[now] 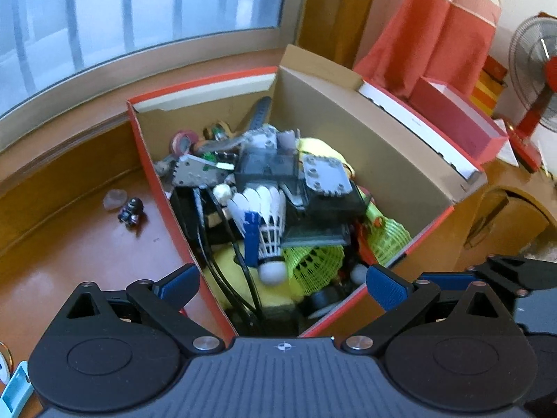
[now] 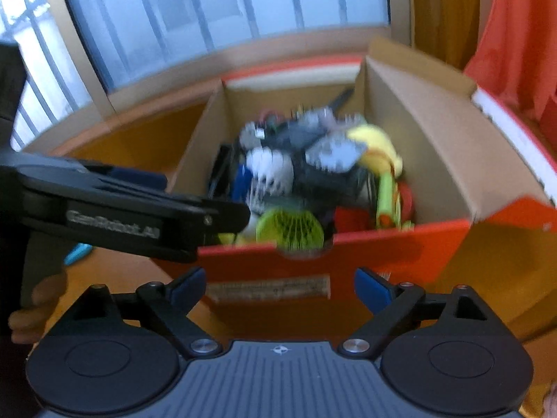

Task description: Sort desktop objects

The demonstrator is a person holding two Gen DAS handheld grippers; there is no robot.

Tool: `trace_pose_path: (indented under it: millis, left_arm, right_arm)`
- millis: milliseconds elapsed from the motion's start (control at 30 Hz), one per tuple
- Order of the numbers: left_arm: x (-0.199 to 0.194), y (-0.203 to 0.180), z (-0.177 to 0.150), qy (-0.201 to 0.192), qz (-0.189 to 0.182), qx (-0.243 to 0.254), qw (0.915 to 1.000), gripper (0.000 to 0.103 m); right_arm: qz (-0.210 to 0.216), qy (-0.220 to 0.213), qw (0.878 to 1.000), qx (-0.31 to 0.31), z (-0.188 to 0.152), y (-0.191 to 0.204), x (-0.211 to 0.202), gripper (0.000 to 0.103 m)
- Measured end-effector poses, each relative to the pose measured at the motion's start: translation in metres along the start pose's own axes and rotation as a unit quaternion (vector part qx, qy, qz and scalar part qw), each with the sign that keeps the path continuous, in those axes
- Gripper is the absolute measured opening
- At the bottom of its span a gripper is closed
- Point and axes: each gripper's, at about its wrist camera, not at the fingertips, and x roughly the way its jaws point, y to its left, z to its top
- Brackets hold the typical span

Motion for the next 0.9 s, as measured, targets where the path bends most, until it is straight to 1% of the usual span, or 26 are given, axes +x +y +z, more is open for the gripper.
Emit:
trace_pose_path:
  millis: [100, 367, 633, 900]
  left_arm:
    - [0.002, 0.0, -0.004, 0.006, -0.004, 0.003, 1.0, 0.103]
    - [0.007, 0.002, -0.01, 0.019, -0.009, 0.001, 0.9998, 0.103]
    - [0.01, 0.008, -0.013, 0.024, -0.018, -0.015, 0.9995, 0.103]
    - [0.012, 0.006, -0.015, 0.029, -0.024, -0.009, 0.9993, 0.103]
  right_arm:
    - [-0.006, 0.016, 1.0, 0.014, -0.005, 0.001, 0.006, 0.094]
    - [-0.02, 0.022, 0.999, 0.016, -0.011, 0.006, 0.014, 0.094]
    - [-0.018, 0.03, 0.999, 0.023, -0.009, 0.006, 0.025, 0.094]
    - [-0.016, 0.035, 0.999, 0.021, -0.009, 0.01, 0.029, 0.095]
